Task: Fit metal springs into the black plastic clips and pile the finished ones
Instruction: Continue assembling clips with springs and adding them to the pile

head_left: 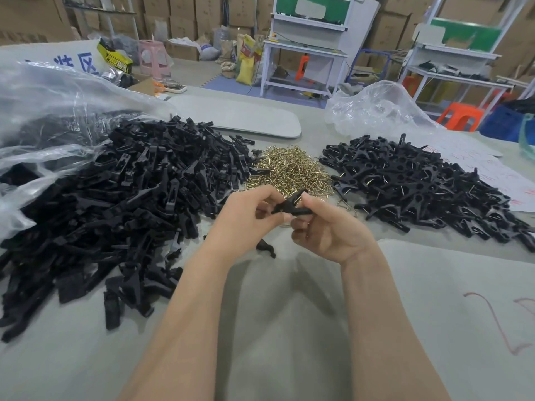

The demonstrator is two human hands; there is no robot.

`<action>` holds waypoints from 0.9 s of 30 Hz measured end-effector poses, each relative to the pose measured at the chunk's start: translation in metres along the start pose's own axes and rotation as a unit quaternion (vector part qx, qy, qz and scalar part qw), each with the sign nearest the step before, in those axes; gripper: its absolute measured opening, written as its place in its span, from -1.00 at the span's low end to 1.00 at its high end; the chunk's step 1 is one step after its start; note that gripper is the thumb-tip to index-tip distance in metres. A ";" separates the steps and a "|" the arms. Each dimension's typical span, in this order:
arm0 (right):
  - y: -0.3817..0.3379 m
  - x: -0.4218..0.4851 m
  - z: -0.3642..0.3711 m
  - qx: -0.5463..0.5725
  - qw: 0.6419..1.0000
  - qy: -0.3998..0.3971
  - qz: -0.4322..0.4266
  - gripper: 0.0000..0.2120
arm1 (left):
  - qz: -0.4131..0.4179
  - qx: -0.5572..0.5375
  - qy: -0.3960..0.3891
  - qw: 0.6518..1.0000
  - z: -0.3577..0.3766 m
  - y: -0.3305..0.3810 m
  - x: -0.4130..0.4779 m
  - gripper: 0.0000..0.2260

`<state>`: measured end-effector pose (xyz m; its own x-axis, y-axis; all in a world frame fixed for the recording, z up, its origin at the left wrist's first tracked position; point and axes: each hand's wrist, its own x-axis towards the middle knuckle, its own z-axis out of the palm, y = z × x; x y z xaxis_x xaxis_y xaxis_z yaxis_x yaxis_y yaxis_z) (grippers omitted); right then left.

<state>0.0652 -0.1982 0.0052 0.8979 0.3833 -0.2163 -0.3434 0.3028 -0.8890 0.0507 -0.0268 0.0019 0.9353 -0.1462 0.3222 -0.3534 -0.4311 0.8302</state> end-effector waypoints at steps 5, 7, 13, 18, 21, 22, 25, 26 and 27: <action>0.009 0.002 0.004 0.048 0.992 -0.102 0.048 -0.37 | 0.023 -0.023 0.015 0.999 0.000 0.006 -0.001 -0.81; 0.010 0.003 0.005 0.030 0.990 -0.119 0.070 -0.32 | 0.040 -0.001 0.015 0.999 -0.001 0.008 -0.001 -0.78; 0.018 0.009 0.007 0.067 0.993 -0.095 0.022 -0.49 | 0.088 0.046 0.013 0.995 -0.001 0.009 0.001 -0.86; 0.021 0.012 0.008 0.095 0.994 -0.047 0.020 -0.56 | 0.100 0.033 0.011 0.994 0.001 0.009 0.002 -0.75; 0.021 0.011 0.009 0.099 0.994 -0.031 0.017 -0.56 | 0.100 0.025 0.012 0.995 0.001 0.010 0.002 -0.75; 0.021 0.010 0.010 0.097 0.995 -0.030 0.015 -0.57 | 0.098 0.024 0.013 0.995 0.001 0.010 0.002 -0.75; 0.022 0.009 0.011 0.085 0.996 -0.031 0.007 -0.60 | 0.088 0.012 0.014 0.996 0.001 0.010 0.001 -0.77; 0.021 0.008 0.011 0.079 0.996 -0.031 0.005 -0.60 | 0.084 0.008 0.013 0.996 0.001 0.010 0.001 -0.77; 0.021 0.008 0.013 0.074 0.997 -0.029 0.006 -0.59 | 0.081 0.004 0.010 0.997 0.001 0.010 0.001 -0.78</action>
<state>0.0619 -0.1776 -0.0101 0.8775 0.4363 -0.1990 -0.3947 0.4215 -0.8164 0.0481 -0.0320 0.0100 0.8657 -0.1959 0.4606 -0.4990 -0.4102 0.7634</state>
